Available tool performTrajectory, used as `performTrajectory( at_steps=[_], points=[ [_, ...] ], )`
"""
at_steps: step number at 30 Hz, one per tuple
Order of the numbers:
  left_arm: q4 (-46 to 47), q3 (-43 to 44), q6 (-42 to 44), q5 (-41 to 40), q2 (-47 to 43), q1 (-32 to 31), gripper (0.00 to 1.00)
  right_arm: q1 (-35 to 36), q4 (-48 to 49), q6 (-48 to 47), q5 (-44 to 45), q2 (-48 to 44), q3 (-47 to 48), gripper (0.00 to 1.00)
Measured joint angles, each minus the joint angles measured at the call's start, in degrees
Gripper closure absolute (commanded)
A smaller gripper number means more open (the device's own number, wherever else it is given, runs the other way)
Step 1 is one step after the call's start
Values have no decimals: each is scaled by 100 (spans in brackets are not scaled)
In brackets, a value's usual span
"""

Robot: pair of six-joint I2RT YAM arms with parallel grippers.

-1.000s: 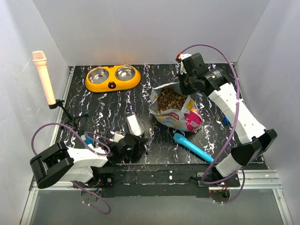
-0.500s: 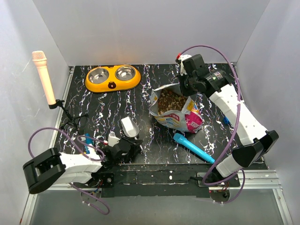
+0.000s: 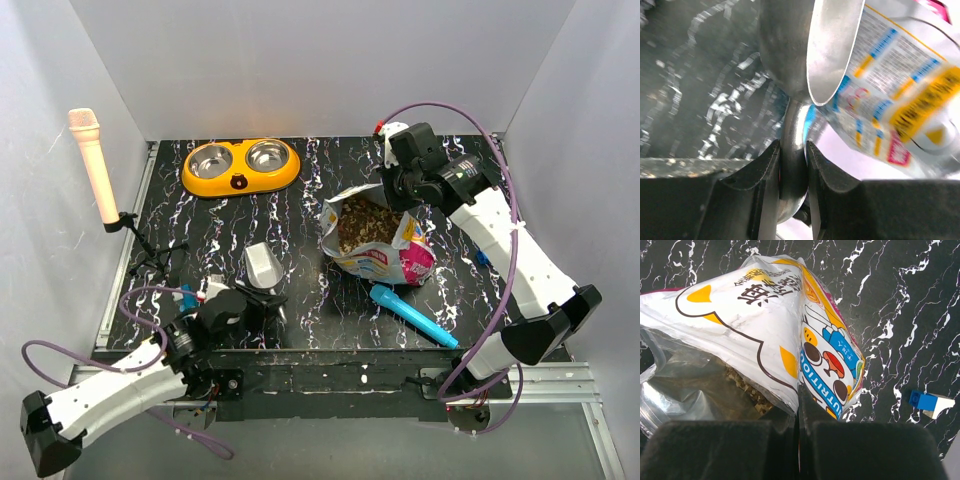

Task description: Serve the pet food

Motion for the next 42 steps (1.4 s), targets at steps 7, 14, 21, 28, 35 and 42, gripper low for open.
performTrajectory(
  at_steps=[7, 14, 21, 28, 35, 42],
  points=[
    [-238, 1141, 2326, 2247, 3272, 2205, 100, 24, 2, -68, 37, -96, -81, 99],
    [1067, 2315, 5034, 4297, 5965, 3008, 100, 59, -70, -133, 76, -280, -219, 99],
    [1751, 2389, 6133, 5641, 7125, 3440, 84, 98, -92, -157, 96, -289, -221, 99],
    [1775, 2028, 6314, 5407, 6540, 3576, 56, 114, -85, -210, 109, -321, -256, 99],
    [1665, 1912, 6312, 4920, 5974, 3630, 37, 131, -81, -273, 125, -321, -258, 99],
    [1624, 1574, 5912, 4454, 5484, 3630, 28, 144, -81, -278, 127, -321, -258, 99]
  ],
)
